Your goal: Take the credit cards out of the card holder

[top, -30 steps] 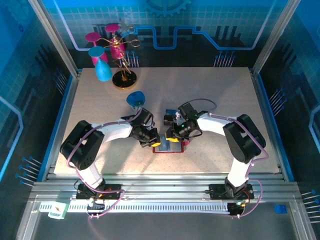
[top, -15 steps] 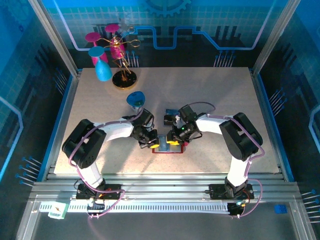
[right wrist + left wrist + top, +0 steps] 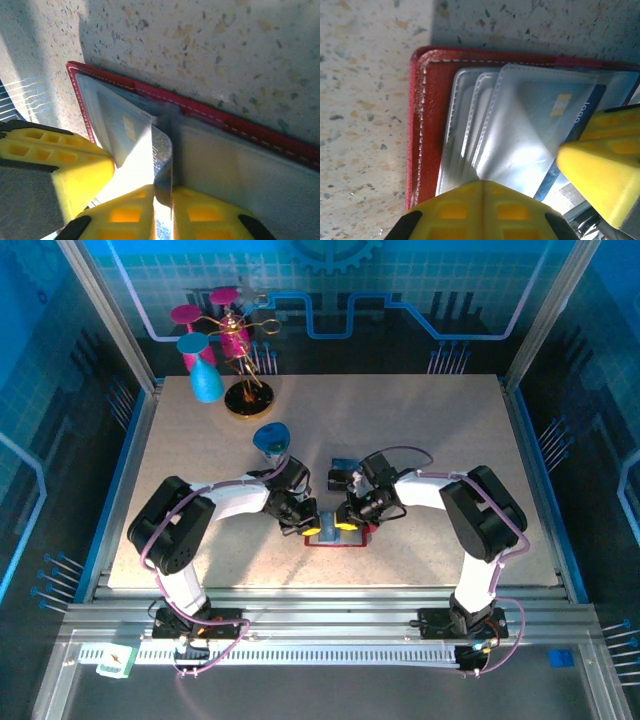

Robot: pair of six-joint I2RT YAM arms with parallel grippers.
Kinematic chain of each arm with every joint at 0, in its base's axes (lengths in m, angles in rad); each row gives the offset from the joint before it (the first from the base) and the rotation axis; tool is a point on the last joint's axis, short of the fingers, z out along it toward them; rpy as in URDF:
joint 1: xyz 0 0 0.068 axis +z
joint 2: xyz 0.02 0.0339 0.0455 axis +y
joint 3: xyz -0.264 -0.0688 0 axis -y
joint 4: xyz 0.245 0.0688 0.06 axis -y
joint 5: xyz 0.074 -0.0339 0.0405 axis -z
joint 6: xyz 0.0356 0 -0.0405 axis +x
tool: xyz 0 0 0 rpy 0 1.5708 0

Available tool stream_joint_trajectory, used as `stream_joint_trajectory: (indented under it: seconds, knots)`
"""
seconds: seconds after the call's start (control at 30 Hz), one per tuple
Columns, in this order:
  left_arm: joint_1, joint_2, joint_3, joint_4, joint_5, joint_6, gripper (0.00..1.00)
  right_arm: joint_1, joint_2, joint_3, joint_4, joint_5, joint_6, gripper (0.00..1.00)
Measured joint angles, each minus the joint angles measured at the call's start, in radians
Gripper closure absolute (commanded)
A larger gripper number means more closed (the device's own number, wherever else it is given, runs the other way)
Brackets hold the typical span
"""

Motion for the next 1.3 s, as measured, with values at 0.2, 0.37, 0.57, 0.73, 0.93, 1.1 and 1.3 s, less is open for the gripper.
stream_joint_trajectory:
  seconds: [0.2,0.37,0.57,0.73,0.93,1.1,1.3]
  knots:
    - [-0.005,0.000,0.000,0.003,-0.001,0.000,0.95,-0.007,-0.034,-0.008,-0.010,-0.004,-0.001,0.93]
    - [-0.005,0.001,0.000,0.003,-0.001,0.000,0.95,-0.031,-0.043,-0.016,-0.034,-0.004,-0.017,0.92]
    - [-0.005,0.001,0.000,0.003,-0.001,0.001,0.95,-0.055,-0.068,-0.030,-0.060,-0.006,-0.039,0.92]
    - [-0.005,0.001,0.000,0.003,-0.001,0.000,0.94,-0.074,-0.106,-0.036,-0.098,-0.002,-0.060,0.92]
    - [-0.005,0.001,0.012,-0.014,-0.005,0.000,0.89,-0.088,-0.167,-0.034,-0.170,0.018,-0.100,0.95]
    - [-0.005,0.000,0.035,-0.043,-0.018,0.000,0.87,-0.096,-0.194,0.013,-0.270,0.061,-0.161,0.97]
    - [-0.002,-0.032,0.041,-0.044,-0.032,-0.001,0.83,-0.103,-0.193,0.162,-0.430,0.135,-0.346,0.97]
